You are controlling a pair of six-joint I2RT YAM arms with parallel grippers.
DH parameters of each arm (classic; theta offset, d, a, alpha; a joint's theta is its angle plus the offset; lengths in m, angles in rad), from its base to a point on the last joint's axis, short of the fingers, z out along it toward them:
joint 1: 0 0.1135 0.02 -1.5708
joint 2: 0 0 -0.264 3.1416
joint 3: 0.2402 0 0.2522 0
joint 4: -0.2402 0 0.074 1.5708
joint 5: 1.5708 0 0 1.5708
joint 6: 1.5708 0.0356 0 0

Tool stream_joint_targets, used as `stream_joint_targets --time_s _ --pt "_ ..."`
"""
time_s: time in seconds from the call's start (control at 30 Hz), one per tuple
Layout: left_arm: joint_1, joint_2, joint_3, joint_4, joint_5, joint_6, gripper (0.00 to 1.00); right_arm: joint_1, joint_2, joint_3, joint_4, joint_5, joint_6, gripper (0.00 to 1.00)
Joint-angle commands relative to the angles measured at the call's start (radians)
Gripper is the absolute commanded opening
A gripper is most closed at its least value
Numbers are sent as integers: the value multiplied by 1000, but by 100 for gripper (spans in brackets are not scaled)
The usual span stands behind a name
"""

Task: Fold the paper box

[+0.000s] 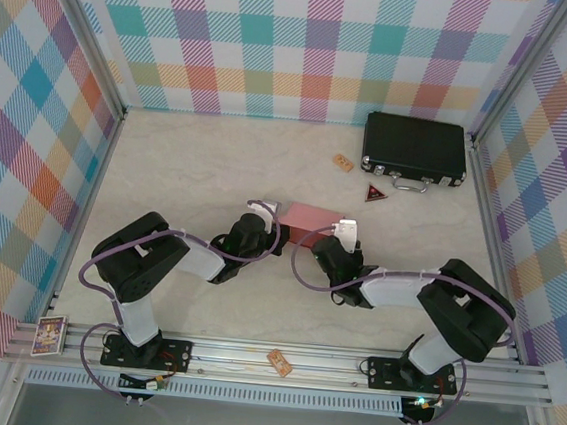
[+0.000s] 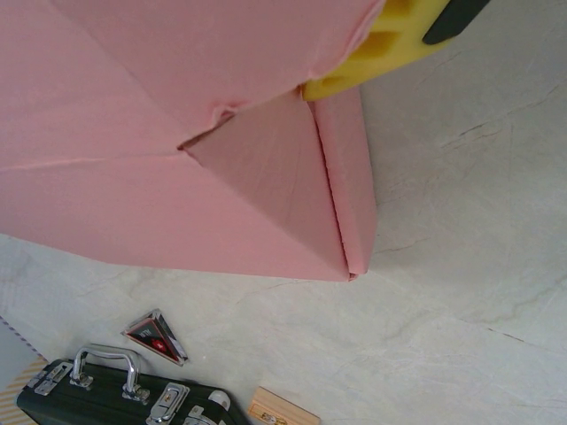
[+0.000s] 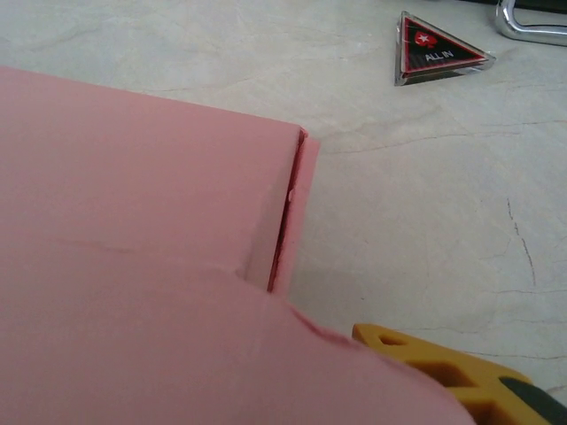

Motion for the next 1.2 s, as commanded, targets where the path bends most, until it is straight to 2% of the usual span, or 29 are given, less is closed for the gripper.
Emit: stream_joint_targets --time_s 0.0,0.2,0.47,0.87,1.17 --pt "-9 -21 -26 -30 7 15 18 6 -33 -18 -10 -23 -23 44" --pt "-11 -47 -42 -35 9 27 22 6 -58 -37 -20 -40 -30 47" --pt "-10 -100 -90 -31 26 57 37 6 -98 -79 -14 -75 -53 50" --pt "-11 -154 -154 -21 57 69 48 6 -161 -141 1 -170 -77 55" --pt "-10 -157 -117 -60 70 78 48 6 -176 -104 -45 -148 -97 58"
